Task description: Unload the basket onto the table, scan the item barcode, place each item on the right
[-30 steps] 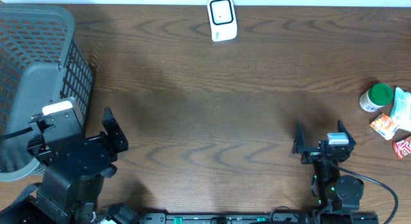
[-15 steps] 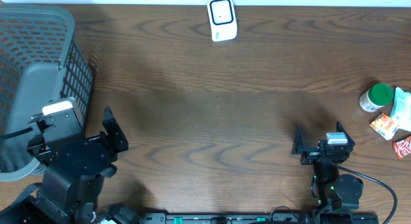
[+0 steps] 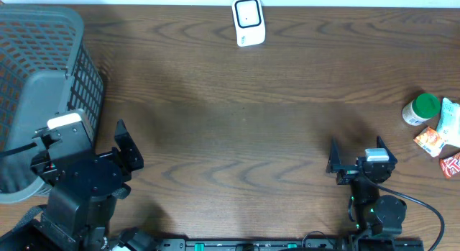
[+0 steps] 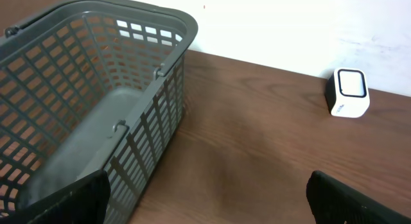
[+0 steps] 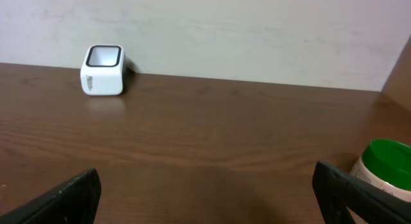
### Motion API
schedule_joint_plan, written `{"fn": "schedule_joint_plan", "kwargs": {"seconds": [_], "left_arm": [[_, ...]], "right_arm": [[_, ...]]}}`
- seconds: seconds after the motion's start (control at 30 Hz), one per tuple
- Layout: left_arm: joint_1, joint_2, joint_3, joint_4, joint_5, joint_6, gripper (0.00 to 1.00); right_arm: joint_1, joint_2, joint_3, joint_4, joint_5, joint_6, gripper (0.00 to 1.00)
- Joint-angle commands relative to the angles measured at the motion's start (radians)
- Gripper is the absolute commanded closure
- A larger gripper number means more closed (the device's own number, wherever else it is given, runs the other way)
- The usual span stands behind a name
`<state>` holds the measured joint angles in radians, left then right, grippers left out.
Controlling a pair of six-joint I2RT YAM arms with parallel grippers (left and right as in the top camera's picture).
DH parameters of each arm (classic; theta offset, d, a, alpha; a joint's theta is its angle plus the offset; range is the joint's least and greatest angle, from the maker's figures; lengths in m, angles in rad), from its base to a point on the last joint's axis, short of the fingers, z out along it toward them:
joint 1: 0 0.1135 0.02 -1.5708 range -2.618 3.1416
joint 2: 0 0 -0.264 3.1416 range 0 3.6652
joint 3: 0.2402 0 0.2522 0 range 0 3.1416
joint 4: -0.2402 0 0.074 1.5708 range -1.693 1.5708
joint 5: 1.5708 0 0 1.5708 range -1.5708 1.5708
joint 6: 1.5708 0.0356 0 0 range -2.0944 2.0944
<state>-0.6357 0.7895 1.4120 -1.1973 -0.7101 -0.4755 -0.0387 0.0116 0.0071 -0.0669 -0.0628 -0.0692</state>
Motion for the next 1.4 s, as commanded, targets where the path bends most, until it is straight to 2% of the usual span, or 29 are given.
{"fn": "schedule_joint_plan", "kwargs": {"seconds": [0.0, 0.2, 0.37, 0.5, 0.67, 0.77, 0.83, 1.03, 1.17, 1.37], "left_arm": [[0.003, 0.002, -0.006, -0.008, -0.016, -0.016, 0.02], [0.002, 0.006, -0.011, -0.015, -0.005, 0.007, 0.02], [0.038, -0.013, -0.102, 0.051, -0.003, 0.064, 0.02], [0.117, -0.053, -0.249, 0.172, 0.025, 0.069, 0.02], [0.211, -0.167, -0.511, 0.488, 0.191, 0.229, 0.02], [0.264, -0.246, -0.65, 0.616, 0.274, 0.262, 0.02], [0.315, -0.317, -0.752, 0.647, 0.319, 0.262, 0.02], [0.396, -0.473, -0.908, 0.658, 0.345, 0.266, 0.02], [0.451, -0.568, -1.004, 0.721, 0.428, 0.341, 0.02], [0.472, -0.662, -1.158, 0.827, 0.467, 0.352, 0.02]], "right_arm": [[0.008, -0.006, -0.002, -0.004, 0.009, 0.012, 0.01], [0.008, -0.006, -0.002, -0.004, 0.009, 0.012, 0.01], [0.008, -0.006, -0.002, -0.004, 0.009, 0.012, 0.01], [0.008, -0.006, -0.002, -0.004, 0.009, 0.012, 0.01], [0.008, -0.006, -0.002, -0.004, 0.009, 0.012, 0.01], [0.008, -0.006, -0.002, -0.004, 0.009, 0.012, 0.01], [0.008, -0.006, -0.002, -0.004, 0.009, 0.012, 0.01], [0.008, -0.006, -0.002, -0.004, 0.009, 0.012, 0.01], [0.008, -0.006, -0.002, -0.004, 0.009, 0.012, 0.01], [0.008, -0.006, -0.002, -0.004, 0.009, 0.012, 0.01]]}}
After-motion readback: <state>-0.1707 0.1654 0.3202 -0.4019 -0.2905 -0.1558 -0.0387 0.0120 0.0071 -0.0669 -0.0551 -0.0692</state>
